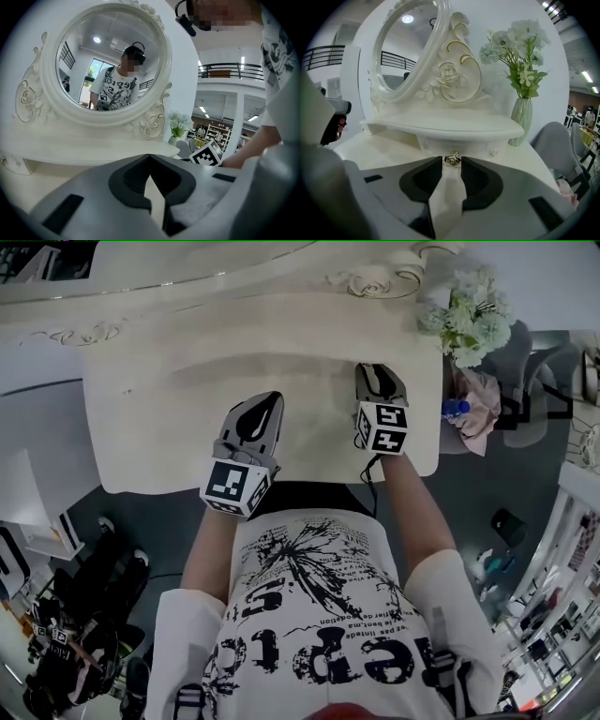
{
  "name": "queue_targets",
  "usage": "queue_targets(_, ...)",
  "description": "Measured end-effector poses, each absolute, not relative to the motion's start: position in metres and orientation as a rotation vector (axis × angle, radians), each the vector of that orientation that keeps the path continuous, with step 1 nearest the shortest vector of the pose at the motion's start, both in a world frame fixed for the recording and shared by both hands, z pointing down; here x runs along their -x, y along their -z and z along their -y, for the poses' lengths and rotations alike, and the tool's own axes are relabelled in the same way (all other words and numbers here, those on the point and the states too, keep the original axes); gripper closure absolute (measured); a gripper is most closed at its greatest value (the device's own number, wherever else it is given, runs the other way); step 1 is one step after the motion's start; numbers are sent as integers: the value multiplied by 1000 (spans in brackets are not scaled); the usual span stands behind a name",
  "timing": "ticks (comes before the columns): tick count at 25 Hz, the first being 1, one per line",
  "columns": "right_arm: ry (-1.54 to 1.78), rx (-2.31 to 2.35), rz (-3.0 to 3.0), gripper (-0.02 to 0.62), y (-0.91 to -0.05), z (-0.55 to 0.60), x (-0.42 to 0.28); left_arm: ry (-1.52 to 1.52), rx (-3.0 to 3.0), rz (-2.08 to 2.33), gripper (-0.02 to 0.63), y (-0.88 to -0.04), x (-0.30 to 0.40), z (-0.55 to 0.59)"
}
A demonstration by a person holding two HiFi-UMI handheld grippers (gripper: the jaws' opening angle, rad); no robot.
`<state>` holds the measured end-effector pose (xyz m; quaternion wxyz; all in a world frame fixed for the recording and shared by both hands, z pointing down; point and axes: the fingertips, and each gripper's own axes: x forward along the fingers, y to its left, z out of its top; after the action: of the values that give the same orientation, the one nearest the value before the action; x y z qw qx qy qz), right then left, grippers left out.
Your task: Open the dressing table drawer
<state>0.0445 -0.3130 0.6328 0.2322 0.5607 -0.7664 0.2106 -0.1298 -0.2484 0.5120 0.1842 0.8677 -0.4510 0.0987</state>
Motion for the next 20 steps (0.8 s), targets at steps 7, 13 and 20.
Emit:
queue_targets(7, -586, -1533, 2089, 485, -633, 313, -45, -287, -2433, 1301, 598, -508, 134, 239)
queue_targets(13, -609, -1527, 2092, 486, -634, 300, -47, -296, -2426, 1323, 598, -507, 136, 233)
queue_targets(20, -675, -1504, 2105, 486, -638, 276, -45, -309, -2430, 1317, 598, -507, 129, 227)
